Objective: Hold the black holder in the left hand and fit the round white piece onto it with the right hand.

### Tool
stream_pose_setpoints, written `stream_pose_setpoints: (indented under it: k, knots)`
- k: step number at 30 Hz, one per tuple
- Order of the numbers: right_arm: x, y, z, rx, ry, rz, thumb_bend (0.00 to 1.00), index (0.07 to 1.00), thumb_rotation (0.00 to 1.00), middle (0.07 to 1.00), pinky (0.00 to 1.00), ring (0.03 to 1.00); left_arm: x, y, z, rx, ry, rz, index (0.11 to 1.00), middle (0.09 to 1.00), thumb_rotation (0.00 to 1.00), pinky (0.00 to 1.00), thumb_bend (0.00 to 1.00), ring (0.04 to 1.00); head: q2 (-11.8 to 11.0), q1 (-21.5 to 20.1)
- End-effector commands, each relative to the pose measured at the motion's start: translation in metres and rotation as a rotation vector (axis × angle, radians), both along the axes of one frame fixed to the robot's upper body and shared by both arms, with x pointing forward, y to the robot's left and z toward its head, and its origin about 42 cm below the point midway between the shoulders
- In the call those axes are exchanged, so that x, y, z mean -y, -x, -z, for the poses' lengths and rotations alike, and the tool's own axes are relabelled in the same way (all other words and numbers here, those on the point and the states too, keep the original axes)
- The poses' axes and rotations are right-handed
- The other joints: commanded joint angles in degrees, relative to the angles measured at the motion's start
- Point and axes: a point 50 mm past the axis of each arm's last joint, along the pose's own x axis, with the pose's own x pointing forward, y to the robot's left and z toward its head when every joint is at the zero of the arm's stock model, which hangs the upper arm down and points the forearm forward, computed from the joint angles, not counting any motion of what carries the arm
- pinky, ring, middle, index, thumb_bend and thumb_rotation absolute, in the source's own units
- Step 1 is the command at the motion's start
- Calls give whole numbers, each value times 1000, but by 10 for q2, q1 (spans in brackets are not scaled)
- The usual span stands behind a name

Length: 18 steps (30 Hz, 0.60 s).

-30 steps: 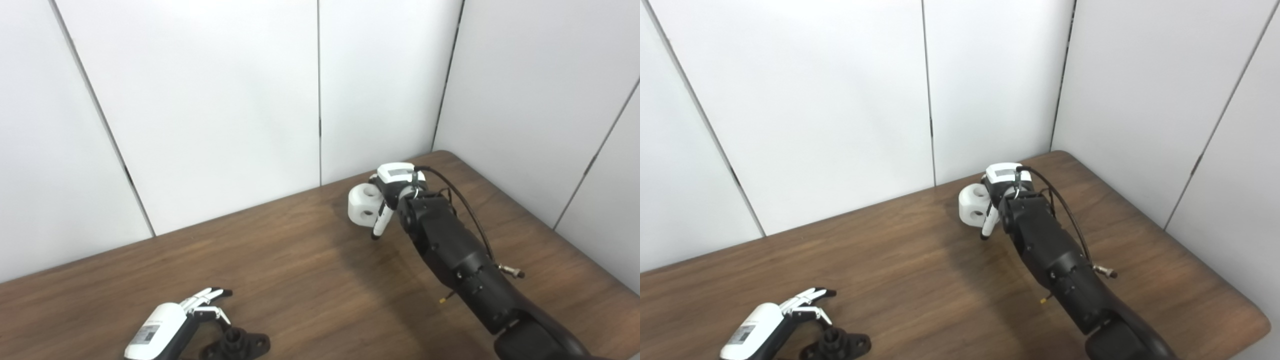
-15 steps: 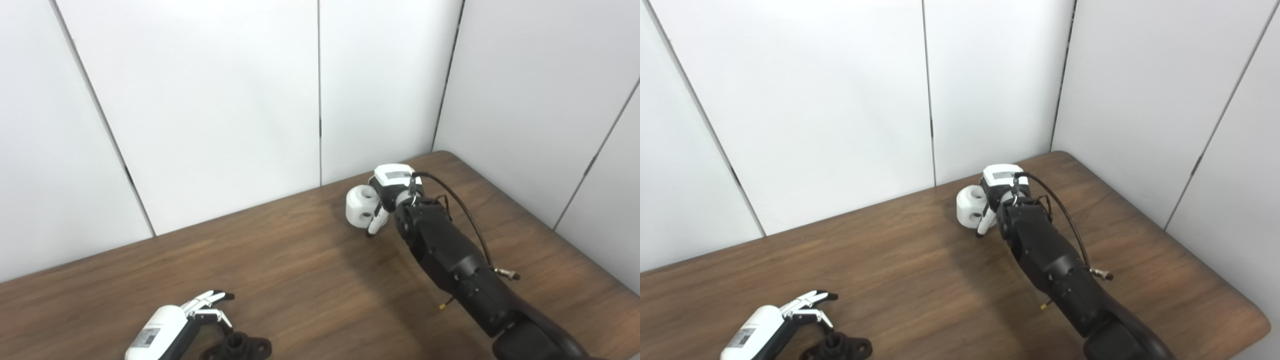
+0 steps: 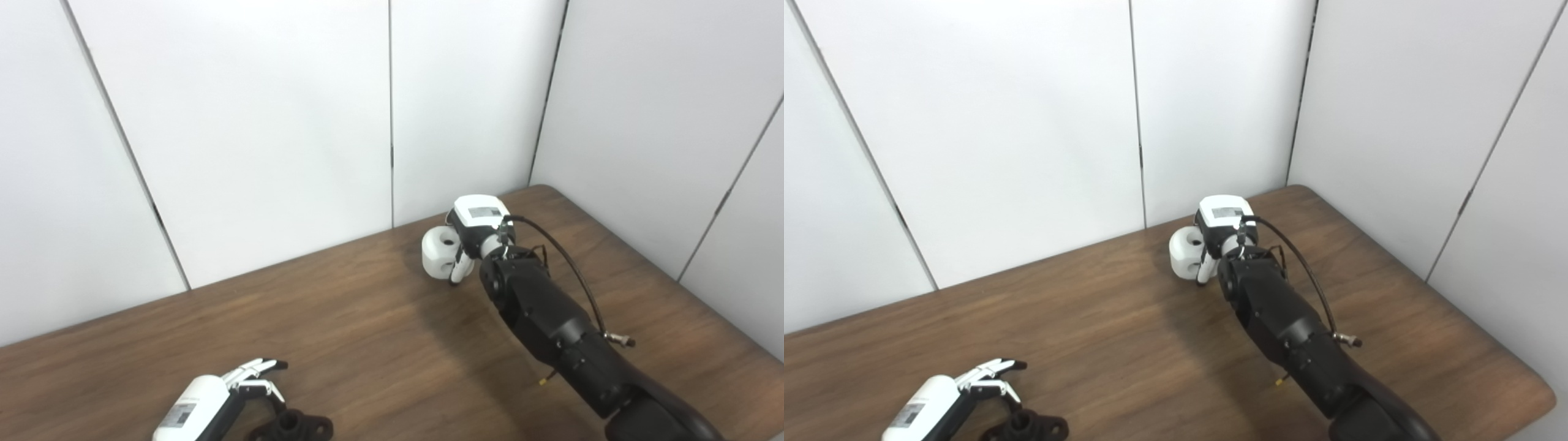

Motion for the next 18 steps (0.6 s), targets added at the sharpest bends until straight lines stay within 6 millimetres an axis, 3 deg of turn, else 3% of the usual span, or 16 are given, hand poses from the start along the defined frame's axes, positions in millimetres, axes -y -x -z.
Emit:
stream_pose_setpoints:
  k: [1, 6, 11, 18]
  knots:
    - [5, -3, -24, 76, 14, -14, 520, 483, 144, 755, 935, 835, -14, 23, 38, -164, -159, 9, 487, 873, 50, 781, 523, 897, 3, 7]
    - [-3, 5, -32, 76, -75, -86, 521, 482, 144, 759, 939, 846, -11, 24, 42, -168, -167, 11, 487, 884, 50, 808, 523, 914, 11, 37]
    - [-18, 20, -55, 69, -115, -219, 522, 483, 146, 742, 900, 826, -6, 25, 48, -178, -177, 4, 487, 896, 52, 823, 523, 926, 29, 107]
    - [-40, 46, -80, 106, -119, -367, 521, 484, 149, 748, 882, 840, 2, 22, 61, -172, -179, -10, 487, 917, 58, 866, 524, 957, 50, 175]
